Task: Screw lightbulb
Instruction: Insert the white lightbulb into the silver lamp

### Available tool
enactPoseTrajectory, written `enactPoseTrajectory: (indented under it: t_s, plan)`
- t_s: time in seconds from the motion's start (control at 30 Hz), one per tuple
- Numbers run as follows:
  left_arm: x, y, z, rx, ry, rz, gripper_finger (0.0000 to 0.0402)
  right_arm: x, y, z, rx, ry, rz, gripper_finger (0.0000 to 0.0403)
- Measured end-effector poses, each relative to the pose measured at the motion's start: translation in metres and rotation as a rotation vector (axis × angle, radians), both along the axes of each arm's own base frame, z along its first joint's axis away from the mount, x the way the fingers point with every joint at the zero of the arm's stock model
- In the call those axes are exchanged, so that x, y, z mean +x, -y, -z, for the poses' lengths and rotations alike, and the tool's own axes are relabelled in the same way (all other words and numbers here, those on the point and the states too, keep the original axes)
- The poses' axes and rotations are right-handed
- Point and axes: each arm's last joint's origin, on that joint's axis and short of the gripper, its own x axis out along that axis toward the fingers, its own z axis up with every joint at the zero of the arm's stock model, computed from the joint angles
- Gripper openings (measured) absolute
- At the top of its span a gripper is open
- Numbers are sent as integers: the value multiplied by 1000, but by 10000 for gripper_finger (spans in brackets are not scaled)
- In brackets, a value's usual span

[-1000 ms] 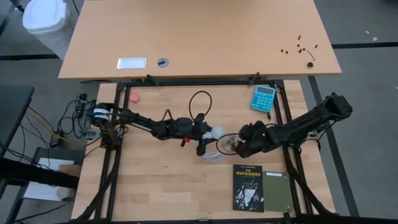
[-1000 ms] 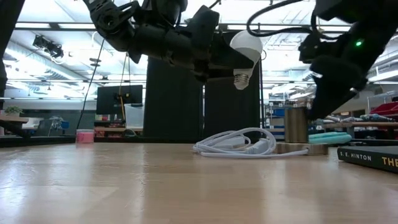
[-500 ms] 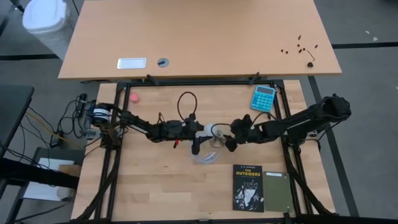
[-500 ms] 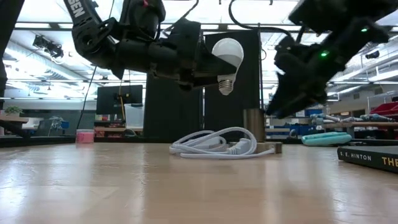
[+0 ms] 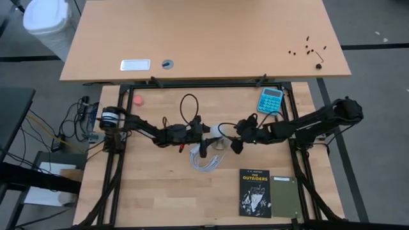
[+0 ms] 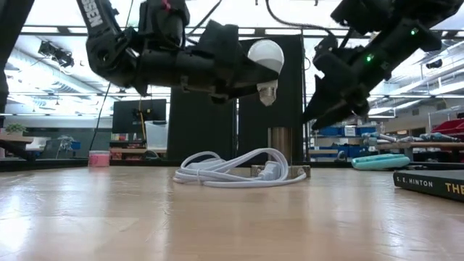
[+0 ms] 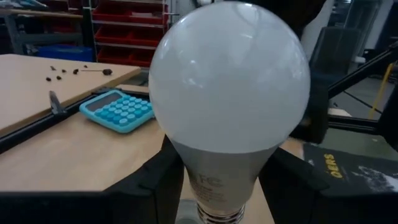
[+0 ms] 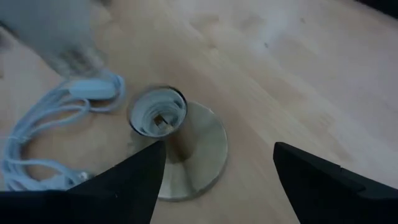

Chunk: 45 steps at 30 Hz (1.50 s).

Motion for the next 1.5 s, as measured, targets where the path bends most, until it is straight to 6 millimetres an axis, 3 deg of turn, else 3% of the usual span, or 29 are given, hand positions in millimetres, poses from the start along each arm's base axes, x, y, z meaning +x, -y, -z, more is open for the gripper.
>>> enactPoseTrajectory:
  t_s: [0.53, 1.13, 1.5]
  plan:
    - [24, -1, 32, -1, -9, -53, 197, -4, -2, -11, -32, 49, 20, 309]
    - [24, -5, 46, 16, -140, -102, 197, -3, -3, -12, -46, 51, 4, 309]
    - [25, -4, 43, 13, -113, -77, 197, -2, -3, -12, -55, 42, -47, 309]
